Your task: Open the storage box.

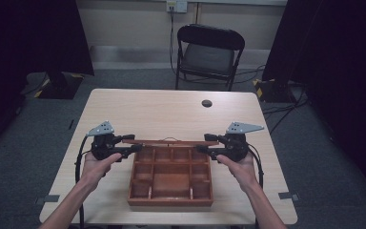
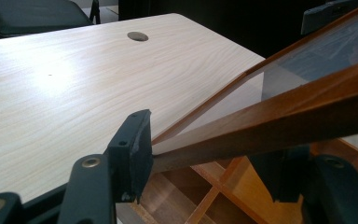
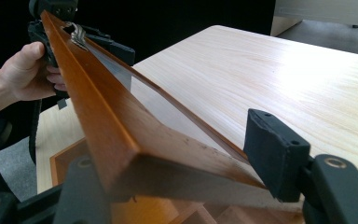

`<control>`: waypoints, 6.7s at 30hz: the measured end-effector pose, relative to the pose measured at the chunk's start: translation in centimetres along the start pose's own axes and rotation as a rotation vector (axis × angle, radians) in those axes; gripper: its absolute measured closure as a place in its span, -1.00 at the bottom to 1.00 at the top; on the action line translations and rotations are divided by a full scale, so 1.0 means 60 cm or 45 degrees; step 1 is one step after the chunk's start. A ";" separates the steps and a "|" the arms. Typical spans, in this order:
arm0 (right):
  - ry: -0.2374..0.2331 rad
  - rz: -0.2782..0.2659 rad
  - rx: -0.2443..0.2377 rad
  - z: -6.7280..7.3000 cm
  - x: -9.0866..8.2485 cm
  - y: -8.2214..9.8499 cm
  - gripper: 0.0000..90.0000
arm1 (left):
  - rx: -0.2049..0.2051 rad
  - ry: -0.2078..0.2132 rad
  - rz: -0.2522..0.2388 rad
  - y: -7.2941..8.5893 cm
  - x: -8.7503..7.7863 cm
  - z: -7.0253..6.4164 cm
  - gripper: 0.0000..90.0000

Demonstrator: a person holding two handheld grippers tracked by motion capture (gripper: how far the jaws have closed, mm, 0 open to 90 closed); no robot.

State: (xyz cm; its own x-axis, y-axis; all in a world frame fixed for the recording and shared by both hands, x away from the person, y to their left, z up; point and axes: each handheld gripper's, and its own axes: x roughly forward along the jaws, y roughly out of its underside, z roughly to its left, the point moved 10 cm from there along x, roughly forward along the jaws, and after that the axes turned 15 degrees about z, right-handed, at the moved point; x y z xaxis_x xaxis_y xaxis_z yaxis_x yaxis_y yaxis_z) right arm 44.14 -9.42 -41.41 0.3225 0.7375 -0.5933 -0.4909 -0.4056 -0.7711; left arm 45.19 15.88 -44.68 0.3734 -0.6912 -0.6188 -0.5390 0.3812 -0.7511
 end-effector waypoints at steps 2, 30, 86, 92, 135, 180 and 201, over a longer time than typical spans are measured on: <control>0.001 -0.001 0.007 -0.004 0.001 0.000 -0.12 | -0.006 -0.007 0.007 0.001 0.002 0.003 -0.10; 0.022 -0.017 0.091 -0.059 0.017 0.001 0.02 | -0.037 -0.009 -0.003 -0.021 0.024 0.020 -0.02; 0.102 0.009 0.163 -0.133 0.087 0.007 0.15 | -0.130 -0.019 0.020 -0.012 0.075 0.085 0.26; 0.108 0.025 0.173 -0.137 0.094 0.012 0.11 | -0.136 -0.024 0.021 -0.012 0.077 0.088 0.28; 0.204 0.047 0.280 -0.185 0.126 0.029 0.14 | -0.218 -0.050 0.067 0.008 0.106 0.125 0.32; 0.240 0.135 0.373 -0.206 0.157 0.058 -0.25 | -0.371 -0.005 0.129 0.028 0.131 0.145 0.11; 0.152 0.180 0.524 -0.216 0.169 0.086 -0.44 | -0.343 -0.029 0.155 0.034 0.133 0.139 -0.11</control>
State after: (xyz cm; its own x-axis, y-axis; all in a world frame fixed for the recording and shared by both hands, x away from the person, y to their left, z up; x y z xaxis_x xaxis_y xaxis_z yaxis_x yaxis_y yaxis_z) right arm 55.39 -11.02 -54.41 0.3083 0.6130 -0.7274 -0.8099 -0.2319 -0.5387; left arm 53.38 16.27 -53.09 0.3089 -0.6349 -0.7082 -0.7607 0.2820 -0.5846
